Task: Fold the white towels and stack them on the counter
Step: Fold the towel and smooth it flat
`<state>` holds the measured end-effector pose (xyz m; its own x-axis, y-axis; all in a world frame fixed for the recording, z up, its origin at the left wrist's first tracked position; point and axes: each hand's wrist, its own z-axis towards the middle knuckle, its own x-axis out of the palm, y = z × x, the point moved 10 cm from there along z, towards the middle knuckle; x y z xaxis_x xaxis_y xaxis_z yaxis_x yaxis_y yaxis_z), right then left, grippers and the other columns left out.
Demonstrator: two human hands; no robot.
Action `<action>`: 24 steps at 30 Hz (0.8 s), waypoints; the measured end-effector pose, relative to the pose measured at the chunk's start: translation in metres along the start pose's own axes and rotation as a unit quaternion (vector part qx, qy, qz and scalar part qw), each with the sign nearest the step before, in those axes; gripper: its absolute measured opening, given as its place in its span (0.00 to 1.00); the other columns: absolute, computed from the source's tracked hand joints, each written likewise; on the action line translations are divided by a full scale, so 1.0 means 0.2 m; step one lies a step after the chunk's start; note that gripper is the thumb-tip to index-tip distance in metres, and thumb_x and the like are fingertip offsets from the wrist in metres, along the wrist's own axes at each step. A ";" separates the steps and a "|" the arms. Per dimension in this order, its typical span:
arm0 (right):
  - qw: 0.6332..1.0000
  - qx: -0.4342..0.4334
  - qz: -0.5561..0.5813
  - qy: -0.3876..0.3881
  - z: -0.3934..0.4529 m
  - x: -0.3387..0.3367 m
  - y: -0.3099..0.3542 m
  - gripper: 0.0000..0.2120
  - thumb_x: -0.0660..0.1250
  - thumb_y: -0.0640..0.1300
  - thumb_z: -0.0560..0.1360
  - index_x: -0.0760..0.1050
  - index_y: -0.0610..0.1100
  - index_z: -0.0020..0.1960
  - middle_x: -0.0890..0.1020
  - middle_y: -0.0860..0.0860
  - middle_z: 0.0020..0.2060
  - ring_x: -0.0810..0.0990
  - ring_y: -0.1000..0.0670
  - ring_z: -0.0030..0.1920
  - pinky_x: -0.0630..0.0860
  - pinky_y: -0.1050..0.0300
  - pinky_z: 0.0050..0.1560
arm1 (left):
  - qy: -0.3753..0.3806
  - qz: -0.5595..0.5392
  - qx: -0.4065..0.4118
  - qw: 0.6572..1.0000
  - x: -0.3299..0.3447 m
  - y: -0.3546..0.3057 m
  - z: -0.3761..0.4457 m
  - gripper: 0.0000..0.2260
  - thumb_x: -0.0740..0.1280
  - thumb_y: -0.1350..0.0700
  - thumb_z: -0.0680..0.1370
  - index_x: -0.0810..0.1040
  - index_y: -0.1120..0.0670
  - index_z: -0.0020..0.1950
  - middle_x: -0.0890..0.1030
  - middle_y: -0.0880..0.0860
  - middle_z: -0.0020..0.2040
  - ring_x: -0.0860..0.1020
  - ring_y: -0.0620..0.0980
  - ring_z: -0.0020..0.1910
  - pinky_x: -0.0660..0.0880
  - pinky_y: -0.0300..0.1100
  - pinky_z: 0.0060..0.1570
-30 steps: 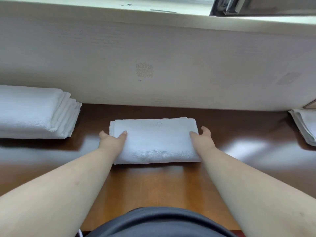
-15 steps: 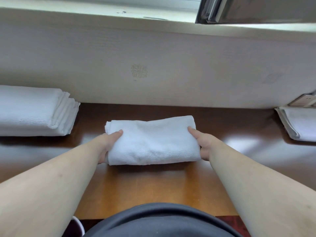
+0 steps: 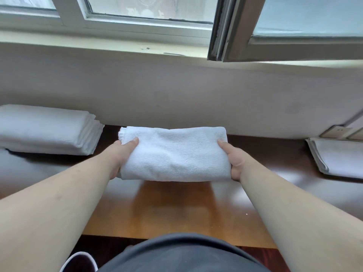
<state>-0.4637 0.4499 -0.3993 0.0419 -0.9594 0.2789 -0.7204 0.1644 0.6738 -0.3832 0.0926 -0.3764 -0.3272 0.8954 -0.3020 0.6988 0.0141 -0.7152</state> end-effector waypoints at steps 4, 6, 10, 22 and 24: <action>0.998 0.006 -0.024 0.059 -0.07 0.11 0.11 0.14 0.67 0.49 0.79 0.79 0.42 0.59 0.86 0.43 0.52 0.86 0.43 0.49 0.82 0.48 0.43 | -0.010 -0.024 0.017 1.000 -0.12 -0.04 -0.10 0.30 0.69 0.32 0.69 0.69 0.45 0.66 0.78 0.48 0.59 0.82 0.59 0.49 0.81 0.58 0.40; 0.996 0.001 -0.034 0.079 -0.11 0.21 0.15 0.15 0.68 0.50 0.77 0.79 0.42 0.59 0.86 0.42 0.52 0.86 0.43 0.49 0.83 0.48 0.41 | -0.013 -0.058 0.022 0.998 -0.19 -0.04 -0.16 0.20 0.70 0.35 0.71 0.72 0.43 0.57 0.80 0.50 0.57 0.83 0.59 0.46 0.80 0.57 0.34; 0.993 -0.011 -0.055 0.102 -0.18 0.44 0.15 0.21 0.70 0.54 0.73 0.79 0.42 0.60 0.86 0.41 0.52 0.86 0.42 0.48 0.82 0.46 0.37 | -0.010 -0.094 0.023 0.995 -0.38 -0.01 -0.24 0.19 0.69 0.38 0.74 0.73 0.45 0.61 0.83 0.51 0.53 0.84 0.57 0.41 0.79 0.55 0.31; 0.992 -0.094 -0.026 0.074 -0.23 1.22 -0.04 0.19 0.65 0.56 0.79 0.78 0.44 0.63 0.86 0.42 0.51 0.86 0.40 0.47 0.82 0.43 0.36 | 0.031 -0.100 0.054 0.993 -1.27 -0.09 -0.26 0.10 0.69 0.45 0.78 0.75 0.47 0.56 0.86 0.51 0.38 0.84 0.53 0.32 0.77 0.48 0.24; 0.992 -0.099 -0.022 0.077 -0.24 1.34 -0.06 0.18 0.63 0.55 0.80 0.77 0.44 0.63 0.86 0.42 0.50 0.86 0.40 0.46 0.82 0.43 0.36 | 0.031 -0.100 0.075 0.992 -1.40 -0.13 -0.24 0.08 0.69 0.48 0.79 0.74 0.49 0.54 0.85 0.51 0.35 0.84 0.53 0.30 0.77 0.48 0.22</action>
<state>-0.4103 0.2018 -0.2987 0.1869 -0.9226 0.3374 -0.5662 0.1795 0.8045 -0.2788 -0.1368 -0.2423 -0.4077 0.9066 -0.1085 0.5201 0.1329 -0.8437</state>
